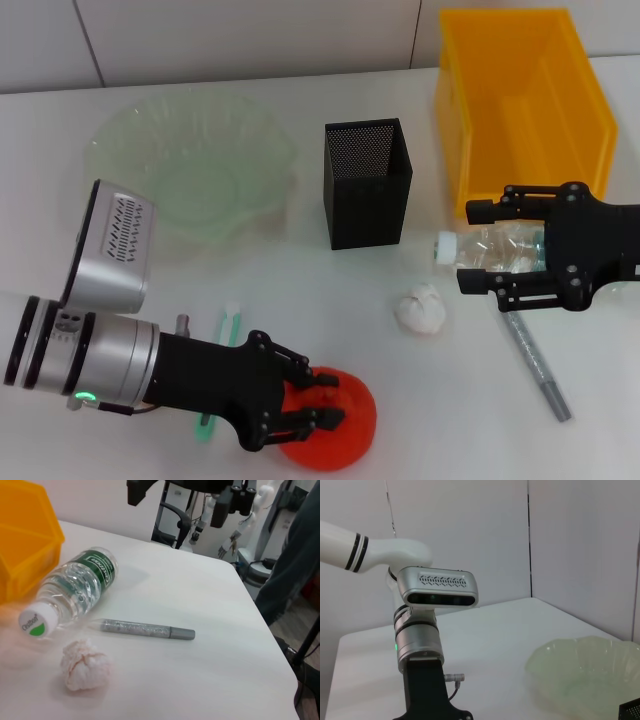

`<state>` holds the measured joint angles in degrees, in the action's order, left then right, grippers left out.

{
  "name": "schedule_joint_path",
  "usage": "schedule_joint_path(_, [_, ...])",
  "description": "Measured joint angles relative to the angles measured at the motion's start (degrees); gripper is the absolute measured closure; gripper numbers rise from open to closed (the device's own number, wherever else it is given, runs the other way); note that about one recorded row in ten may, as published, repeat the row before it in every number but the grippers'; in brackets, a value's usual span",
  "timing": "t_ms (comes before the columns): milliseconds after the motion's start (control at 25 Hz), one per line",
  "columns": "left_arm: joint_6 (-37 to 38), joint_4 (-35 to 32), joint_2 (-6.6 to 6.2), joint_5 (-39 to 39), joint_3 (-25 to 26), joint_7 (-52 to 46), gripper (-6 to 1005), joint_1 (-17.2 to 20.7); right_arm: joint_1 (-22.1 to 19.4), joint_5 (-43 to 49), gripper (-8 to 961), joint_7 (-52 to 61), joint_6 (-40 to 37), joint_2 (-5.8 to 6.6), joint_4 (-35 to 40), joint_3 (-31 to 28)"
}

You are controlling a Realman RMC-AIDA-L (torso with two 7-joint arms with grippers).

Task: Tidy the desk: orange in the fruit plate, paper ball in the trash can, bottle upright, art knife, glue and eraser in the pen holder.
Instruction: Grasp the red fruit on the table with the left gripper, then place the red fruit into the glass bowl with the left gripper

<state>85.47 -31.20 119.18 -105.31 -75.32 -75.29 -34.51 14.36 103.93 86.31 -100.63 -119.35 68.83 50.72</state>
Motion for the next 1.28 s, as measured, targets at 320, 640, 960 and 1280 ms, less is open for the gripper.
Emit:
schedule_joint_path(320, [-0.82,-0.51,-0.07,0.01,-0.51,0.29,725,0.14,0.16,-0.02,193,0.0,0.03,0.06,-0.08,-0.04])
schedule_joint_path(640, [0.84,-5.95,-0.63,5.56,0.58,1.65,827,2.69,-0.44,-0.01,194,-0.1,0.39,0.09,-0.51,-0.7])
schedule_joint_path(960, [2.44,-17.51,-0.73,7.03,6.57,-1.82,834,6.42,-0.58,0.09,194,-0.51,0.88,0.09,-2.11,-0.75])
schedule_joint_path(1280, [-9.13,-17.84,-0.56,15.92,16.0,-1.17,840,5.75,-0.63,0.1,195,-0.61,0.97,0.09,-2.73,-1.49])
